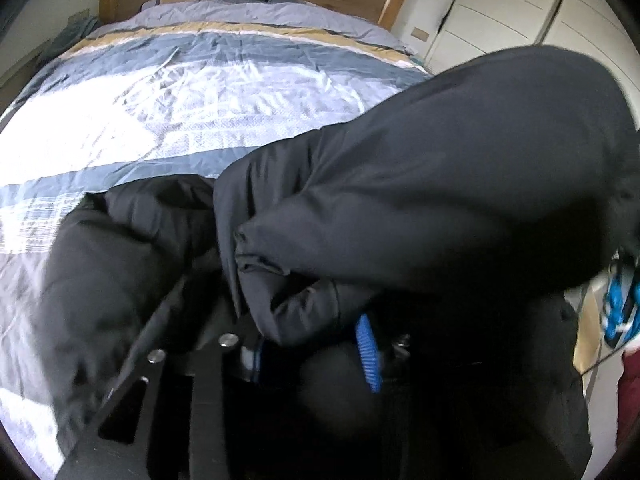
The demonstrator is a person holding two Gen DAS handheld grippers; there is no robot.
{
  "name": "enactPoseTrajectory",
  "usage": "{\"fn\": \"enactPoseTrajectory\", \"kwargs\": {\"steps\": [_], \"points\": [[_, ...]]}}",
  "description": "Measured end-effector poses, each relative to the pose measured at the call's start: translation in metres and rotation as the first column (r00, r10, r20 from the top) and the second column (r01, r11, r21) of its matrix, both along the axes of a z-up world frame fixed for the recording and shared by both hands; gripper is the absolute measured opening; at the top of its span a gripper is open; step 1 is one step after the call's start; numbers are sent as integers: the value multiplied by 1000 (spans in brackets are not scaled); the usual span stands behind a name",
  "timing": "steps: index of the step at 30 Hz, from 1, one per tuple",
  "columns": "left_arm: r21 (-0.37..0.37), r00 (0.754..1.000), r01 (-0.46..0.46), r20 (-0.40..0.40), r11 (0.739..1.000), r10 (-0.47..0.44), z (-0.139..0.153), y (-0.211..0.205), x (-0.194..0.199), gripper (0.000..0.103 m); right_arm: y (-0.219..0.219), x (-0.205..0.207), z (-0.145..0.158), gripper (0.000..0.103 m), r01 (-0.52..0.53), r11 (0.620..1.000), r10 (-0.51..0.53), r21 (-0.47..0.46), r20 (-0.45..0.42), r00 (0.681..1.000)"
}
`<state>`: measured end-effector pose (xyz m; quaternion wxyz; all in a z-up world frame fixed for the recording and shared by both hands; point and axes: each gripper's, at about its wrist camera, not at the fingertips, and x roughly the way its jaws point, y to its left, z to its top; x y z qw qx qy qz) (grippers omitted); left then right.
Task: Fold large clothes
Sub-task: 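Lift the hem with both tools and fold it toward the collar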
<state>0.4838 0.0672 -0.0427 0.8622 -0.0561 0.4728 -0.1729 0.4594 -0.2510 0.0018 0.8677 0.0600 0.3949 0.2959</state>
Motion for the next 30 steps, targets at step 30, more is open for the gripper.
{"fn": "enactPoseTrajectory", "kwargs": {"steps": [30], "points": [[-163, 998, -20, -57, 986, 11, 43, -3, 23, 48, 74, 34, -3, 61, -85, 995, 78, -60, -107, 991]]}}
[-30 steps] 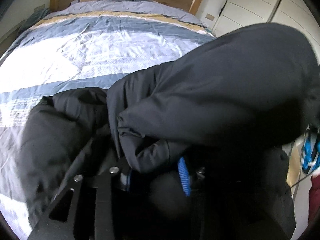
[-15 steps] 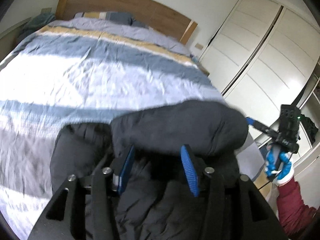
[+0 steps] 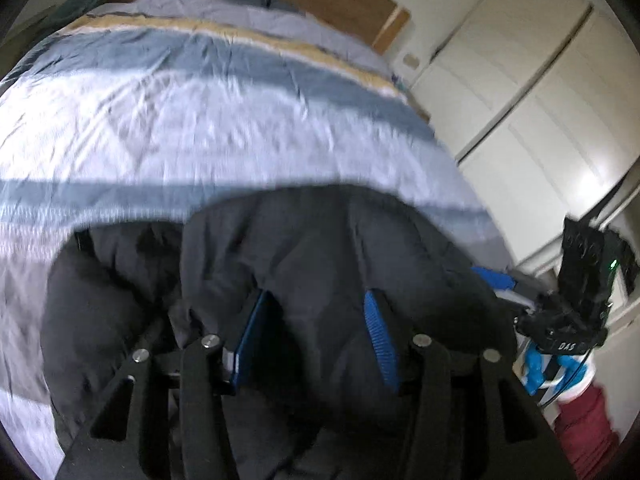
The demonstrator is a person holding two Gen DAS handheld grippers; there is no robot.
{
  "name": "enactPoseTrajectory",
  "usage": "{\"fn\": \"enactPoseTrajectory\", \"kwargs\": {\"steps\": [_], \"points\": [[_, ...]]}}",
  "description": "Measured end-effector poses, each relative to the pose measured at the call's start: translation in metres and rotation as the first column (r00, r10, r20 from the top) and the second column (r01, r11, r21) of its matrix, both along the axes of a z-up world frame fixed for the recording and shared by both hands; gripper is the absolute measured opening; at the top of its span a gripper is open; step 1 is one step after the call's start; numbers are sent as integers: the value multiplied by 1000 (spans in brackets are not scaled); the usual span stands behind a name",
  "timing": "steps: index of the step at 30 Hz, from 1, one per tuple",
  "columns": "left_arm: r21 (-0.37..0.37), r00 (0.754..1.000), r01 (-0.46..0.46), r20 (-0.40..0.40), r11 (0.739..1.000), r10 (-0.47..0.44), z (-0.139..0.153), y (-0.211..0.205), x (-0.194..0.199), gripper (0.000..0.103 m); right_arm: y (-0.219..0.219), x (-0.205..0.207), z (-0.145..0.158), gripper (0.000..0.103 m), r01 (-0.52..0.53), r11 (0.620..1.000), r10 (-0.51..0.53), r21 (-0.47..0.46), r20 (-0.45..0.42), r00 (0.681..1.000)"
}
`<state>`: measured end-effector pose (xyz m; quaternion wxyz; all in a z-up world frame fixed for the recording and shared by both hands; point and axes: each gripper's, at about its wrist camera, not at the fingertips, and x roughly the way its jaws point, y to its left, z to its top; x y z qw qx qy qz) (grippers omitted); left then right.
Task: Fold large clothes
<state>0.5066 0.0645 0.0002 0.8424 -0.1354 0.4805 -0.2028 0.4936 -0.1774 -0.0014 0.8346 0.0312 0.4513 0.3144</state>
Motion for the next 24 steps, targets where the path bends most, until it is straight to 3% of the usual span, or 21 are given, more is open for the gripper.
{"fn": "enactPoseTrajectory", "kwargs": {"steps": [3, 6, 14, 21, 24], "points": [[75, 999, 46, -15, 996, -45, -23, -14, -20, 48, 14, -20, -21, 61, -60, 994, 59, -92, -10, 998], [103, 998, 51, -31, 993, -48, -40, -20, -26, 48, 19, -29, -38, 61, -83, 984, 83, -158, -10, 997], [171, 998, 24, -61, 985, -13, -57, -30, 2, 48, 36, -6, -54, 61, -66, 949, 75, -308, 20, 997], [201, 996, 54, -86, 978, -37, -79, -33, -6, 48, 35, 2, -81, 62, -57, 946, 49, -319, -35, 998], [176, 997, 34, -76, 984, -21, -75, -28, -8, 48, 36, -1, -87, 62, -51, 938, 43, -342, -31, 999]]}}
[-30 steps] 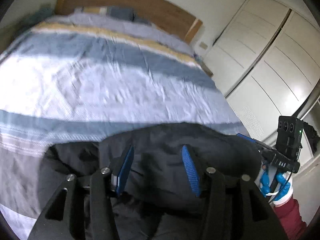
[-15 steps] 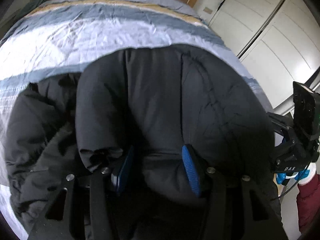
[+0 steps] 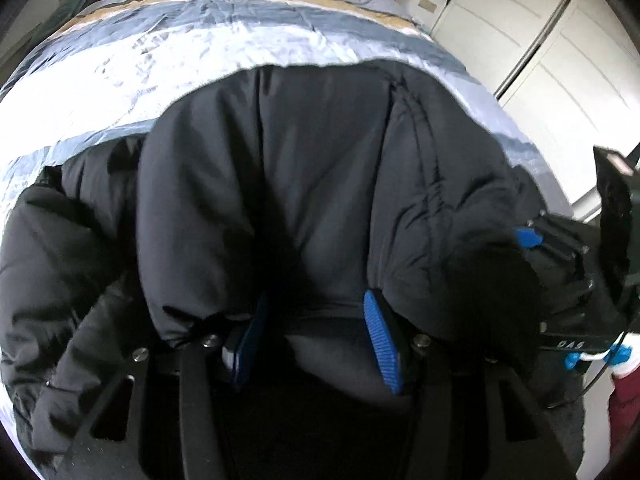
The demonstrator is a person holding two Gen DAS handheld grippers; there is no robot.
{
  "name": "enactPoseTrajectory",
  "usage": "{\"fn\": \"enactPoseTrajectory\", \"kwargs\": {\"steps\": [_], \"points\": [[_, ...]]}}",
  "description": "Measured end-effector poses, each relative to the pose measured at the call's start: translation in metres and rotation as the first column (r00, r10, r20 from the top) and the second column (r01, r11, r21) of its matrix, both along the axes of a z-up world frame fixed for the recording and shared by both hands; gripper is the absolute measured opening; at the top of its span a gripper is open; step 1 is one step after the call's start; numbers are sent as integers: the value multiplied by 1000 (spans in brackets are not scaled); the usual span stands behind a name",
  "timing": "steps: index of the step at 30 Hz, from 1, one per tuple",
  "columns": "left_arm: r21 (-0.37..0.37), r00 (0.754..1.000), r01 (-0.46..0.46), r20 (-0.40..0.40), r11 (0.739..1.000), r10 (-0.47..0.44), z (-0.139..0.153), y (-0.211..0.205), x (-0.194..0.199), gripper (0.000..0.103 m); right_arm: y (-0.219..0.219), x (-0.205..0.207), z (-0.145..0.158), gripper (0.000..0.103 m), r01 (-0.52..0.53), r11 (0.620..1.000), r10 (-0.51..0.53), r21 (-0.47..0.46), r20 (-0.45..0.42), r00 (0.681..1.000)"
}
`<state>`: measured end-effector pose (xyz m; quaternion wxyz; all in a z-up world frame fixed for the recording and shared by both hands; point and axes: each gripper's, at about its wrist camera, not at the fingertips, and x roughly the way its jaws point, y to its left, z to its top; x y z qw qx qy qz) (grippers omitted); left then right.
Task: Fold large clothes
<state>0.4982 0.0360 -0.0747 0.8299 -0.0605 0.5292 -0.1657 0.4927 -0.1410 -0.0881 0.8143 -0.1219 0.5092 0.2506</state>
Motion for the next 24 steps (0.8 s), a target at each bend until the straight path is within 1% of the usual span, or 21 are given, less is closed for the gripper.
{"fn": "enactPoseTrajectory", "kwargs": {"steps": [3, 7, 9, 12, 14, 15, 17, 19, 20, 23, 24], "points": [[-44, 999, -17, 28, 999, 18, 20, 10, -7, 48, -3, -4, 11, 61, 7, 1000, -7, 7, 11, 1000], [-59, 995, -24, 98, 998, 30, 58, 24, -21, 48, -16, -18, 37, 62, 4, 1000, -5, 31, 42, 999], [-77, 991, -20, 131, 997, 30, 77, 26, -23, 48, -28, -23, 56, 62, 12, 999, -15, 53, 73, 997], [-112, 985, -2, 170, 994, 21, 101, 19, -16, 48, -37, -19, 80, 65, 33, 996, -42, 79, 111, 993], [-122, 984, 16, 180, 992, 6, 108, 7, -5, 48, -37, -9, 89, 65, 48, 996, -58, 76, 134, 989], [-122, 984, 23, 179, 992, -1, 108, 0, 1, 48, -37, -3, 91, 65, 64, 995, -75, 78, 141, 987], [-131, 988, 40, 151, 991, -19, 98, -14, 13, 48, -33, 8, 89, 65, 87, 993, -98, 81, 145, 984], [-99, 994, 45, 108, 994, -35, 76, -27, 21, 48, -29, 15, 84, 65, 95, 993, -103, 64, 144, 984], [-79, 996, 51, 83, 996, -44, 63, -32, 22, 49, -28, 18, 75, 65, 96, 994, -101, 43, 132, 986], [-62, 999, 51, 18, 997, -50, 23, -36, 19, 49, -29, 21, 44, 65, 94, 996, -93, -6, 94, 991], [-67, 999, 49, 1, 997, -49, 12, -34, 18, 49, -31, 20, 37, 66, 91, 996, -89, -12, 84, 992]]}}
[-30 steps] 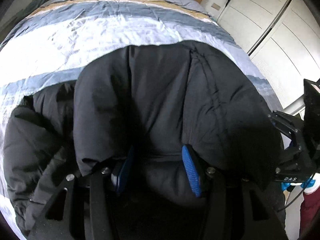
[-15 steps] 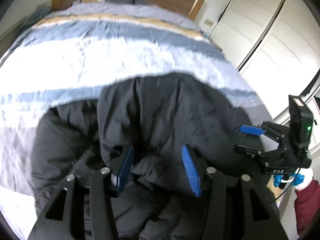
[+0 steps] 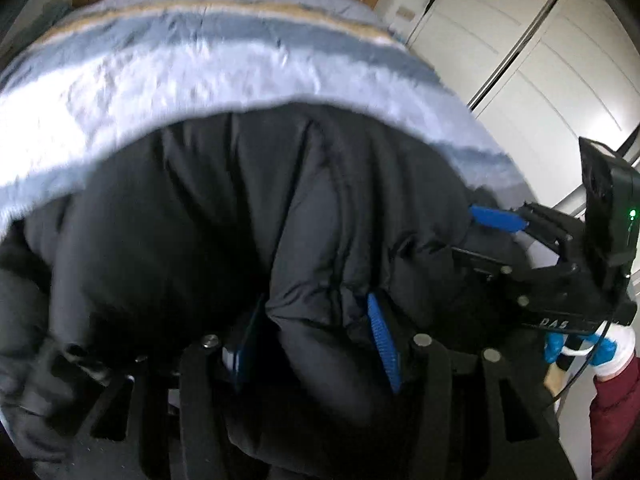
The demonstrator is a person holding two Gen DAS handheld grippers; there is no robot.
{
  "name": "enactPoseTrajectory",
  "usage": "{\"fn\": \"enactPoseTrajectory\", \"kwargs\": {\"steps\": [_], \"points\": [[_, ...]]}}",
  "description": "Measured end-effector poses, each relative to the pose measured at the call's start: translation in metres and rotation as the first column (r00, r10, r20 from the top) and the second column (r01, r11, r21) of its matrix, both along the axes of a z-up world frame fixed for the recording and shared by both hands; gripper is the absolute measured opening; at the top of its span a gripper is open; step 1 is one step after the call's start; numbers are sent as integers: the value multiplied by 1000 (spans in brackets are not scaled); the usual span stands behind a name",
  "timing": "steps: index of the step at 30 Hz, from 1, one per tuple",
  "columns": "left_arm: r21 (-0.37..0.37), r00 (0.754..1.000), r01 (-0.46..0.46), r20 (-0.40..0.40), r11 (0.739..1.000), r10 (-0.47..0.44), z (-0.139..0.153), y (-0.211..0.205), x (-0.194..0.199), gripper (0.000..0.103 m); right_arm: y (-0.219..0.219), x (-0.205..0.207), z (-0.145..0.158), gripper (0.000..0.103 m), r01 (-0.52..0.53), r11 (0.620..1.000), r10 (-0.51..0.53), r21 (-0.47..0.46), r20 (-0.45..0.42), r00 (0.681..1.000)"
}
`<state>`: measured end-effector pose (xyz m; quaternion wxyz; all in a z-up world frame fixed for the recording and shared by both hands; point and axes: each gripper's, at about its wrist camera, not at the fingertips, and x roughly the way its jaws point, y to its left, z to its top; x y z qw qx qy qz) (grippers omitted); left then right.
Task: Fold large clothes
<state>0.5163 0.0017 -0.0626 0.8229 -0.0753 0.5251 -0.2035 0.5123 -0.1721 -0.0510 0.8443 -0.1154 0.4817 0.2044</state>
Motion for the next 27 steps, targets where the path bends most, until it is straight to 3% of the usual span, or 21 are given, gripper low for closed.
{"fn": "enactPoseTrajectory", "kwargs": {"steps": [3, 9, 14, 18, 22, 27], "points": [[-10, 1000, -13, -21, 1000, 12, -20, 2, 0, 48, -5, -1, -24, 67, -4, 1000, 4, -9, -38, 999], [61, 1000, -6, -14, 998, 7, -30, -8, 1, 48, 4, 4, -51, 70, 9, 998, -13, -58, -55, 998], [31, 996, -31, 81, 999, 28, 6, 10, -20, 49, 0, -9, -29, 70, 21, 999, -22, -34, -19, 1000], [71, 982, -90, 174, 993, 77, 37, 35, -26, 49, 0, -28, 1, 69, 6, 1000, -6, 18, 35, 999], [98, 992, -93, 97, 991, 84, 17, 42, -17, 54, 13, -41, 6, 69, -28, 997, 26, 67, 33, 999], [148, 998, -47, 38, 988, 42, -14, 20, -17, 59, 32, -45, -30, 70, -47, 999, 46, -23, -31, 998]]}}
